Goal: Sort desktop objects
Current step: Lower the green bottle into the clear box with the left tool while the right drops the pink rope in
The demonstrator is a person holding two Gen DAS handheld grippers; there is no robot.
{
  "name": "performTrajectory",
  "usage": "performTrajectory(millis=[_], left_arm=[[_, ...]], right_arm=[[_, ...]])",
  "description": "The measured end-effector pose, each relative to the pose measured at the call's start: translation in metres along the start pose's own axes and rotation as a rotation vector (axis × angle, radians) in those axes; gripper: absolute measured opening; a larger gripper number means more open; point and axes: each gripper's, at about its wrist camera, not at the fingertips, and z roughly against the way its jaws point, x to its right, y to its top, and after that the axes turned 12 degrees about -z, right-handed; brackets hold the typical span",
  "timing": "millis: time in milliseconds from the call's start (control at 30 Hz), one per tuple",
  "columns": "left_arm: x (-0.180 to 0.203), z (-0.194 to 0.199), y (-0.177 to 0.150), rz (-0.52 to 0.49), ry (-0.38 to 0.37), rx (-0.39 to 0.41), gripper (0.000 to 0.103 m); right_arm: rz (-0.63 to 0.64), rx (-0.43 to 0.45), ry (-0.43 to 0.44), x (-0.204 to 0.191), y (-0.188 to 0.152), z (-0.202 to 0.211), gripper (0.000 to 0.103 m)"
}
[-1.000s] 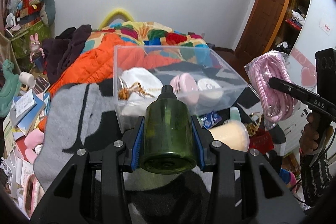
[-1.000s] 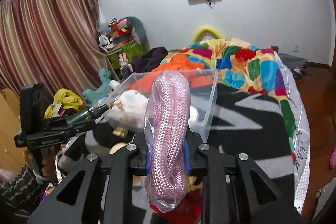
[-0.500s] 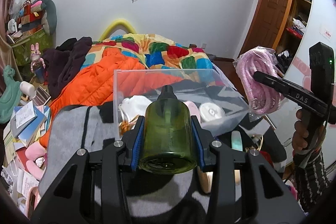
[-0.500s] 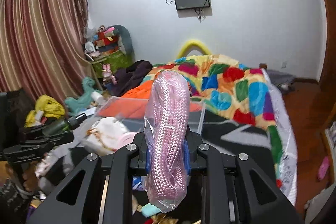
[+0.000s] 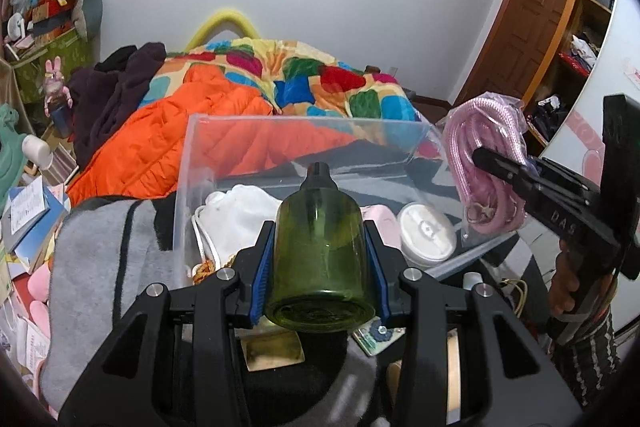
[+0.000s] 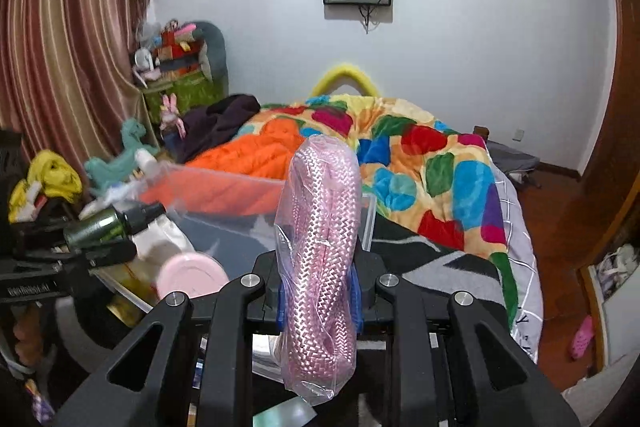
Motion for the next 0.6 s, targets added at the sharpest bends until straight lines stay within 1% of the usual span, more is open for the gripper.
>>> performTrajectory(millis=[100, 167, 267, 367, 467, 600], left_arm=[[0.0, -0.007, -0.002, 0.0, -0.002, -0.014, 0.041], [0.004, -0.008, -0.002, -0.025, 0.027, -0.017, 0.041], [0.01, -0.011, -0.002, -0.059, 0.046, -0.025, 0.041], [0.016, -0.013, -0.004, -0.085, 0.066, -0.032, 0.041], [0.018, -0.015, -0.005, -0.083, 0.063, -0.037, 0.041], [0.015, -0.013, -0.006, -0.072, 0.051, -0.042, 0.041]], right_arm=[[0.01, -0.01, -0.01, 0.0, -0.003, -0.005, 0.02], [0.003, -0.036, 0.008, 0.001, -0.004, -0.009, 0.02], [0.029, -0.074, 0.004, -0.002, -0.011, -0.019, 0.02], [0.07, -0.058, -0.03, -0.008, -0.018, -0.018, 0.021], [0.076, -0.072, -0.028, -0.009, -0.018, -0.018, 0.024], [0.078, -0.085, -0.028, -0.007, -0.018, -0.014, 0.024]])
